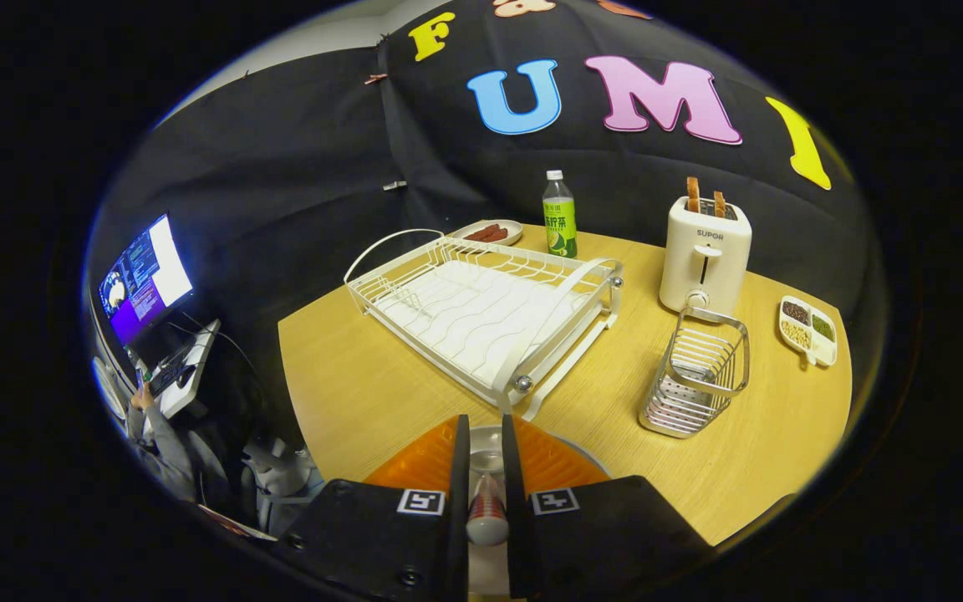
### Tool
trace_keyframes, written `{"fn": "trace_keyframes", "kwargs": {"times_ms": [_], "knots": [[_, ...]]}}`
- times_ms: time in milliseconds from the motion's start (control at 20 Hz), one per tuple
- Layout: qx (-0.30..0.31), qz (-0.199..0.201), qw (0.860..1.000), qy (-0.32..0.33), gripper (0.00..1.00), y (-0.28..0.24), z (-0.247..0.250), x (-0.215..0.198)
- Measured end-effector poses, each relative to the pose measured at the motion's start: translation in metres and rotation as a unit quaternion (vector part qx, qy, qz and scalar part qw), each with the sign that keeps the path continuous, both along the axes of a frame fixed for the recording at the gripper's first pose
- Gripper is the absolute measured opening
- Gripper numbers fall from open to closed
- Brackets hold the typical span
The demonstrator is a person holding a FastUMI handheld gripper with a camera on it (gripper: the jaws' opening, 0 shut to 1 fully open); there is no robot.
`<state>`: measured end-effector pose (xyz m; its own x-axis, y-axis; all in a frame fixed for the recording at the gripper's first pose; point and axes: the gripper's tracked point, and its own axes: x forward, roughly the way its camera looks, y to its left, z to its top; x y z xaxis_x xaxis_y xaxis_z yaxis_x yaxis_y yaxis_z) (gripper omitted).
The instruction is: Take the plate from the dish rack, then take the spoon from the basket and place it into the plate.
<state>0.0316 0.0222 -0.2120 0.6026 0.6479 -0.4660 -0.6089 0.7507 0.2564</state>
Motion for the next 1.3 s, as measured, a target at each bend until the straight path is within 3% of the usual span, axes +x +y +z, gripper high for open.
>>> {"fn": "trace_keyframes", "kwargs": {"times_ms": [200,250,400,700,900,1050,1300], "knots": [[0.004,-0.002,1.0,0.024,0.23,-0.004,-0.006,0.0],[0.004,0.0,0.999,0.038,0.28,-0.004,-0.009,-0.003],[0.0,-0.022,0.999,0.027,1.0,-0.017,-0.001,0.006],[0.003,-0.104,0.994,-0.028,0.99,-0.052,0.052,0.027],[0.003,-0.188,0.979,-0.074,0.99,-0.091,0.105,0.03],[0.006,-0.262,0.96,-0.101,0.99,-0.121,0.142,0.021],[0.004,-0.383,0.911,-0.154,0.99,-0.179,0.195,0.0]]}}
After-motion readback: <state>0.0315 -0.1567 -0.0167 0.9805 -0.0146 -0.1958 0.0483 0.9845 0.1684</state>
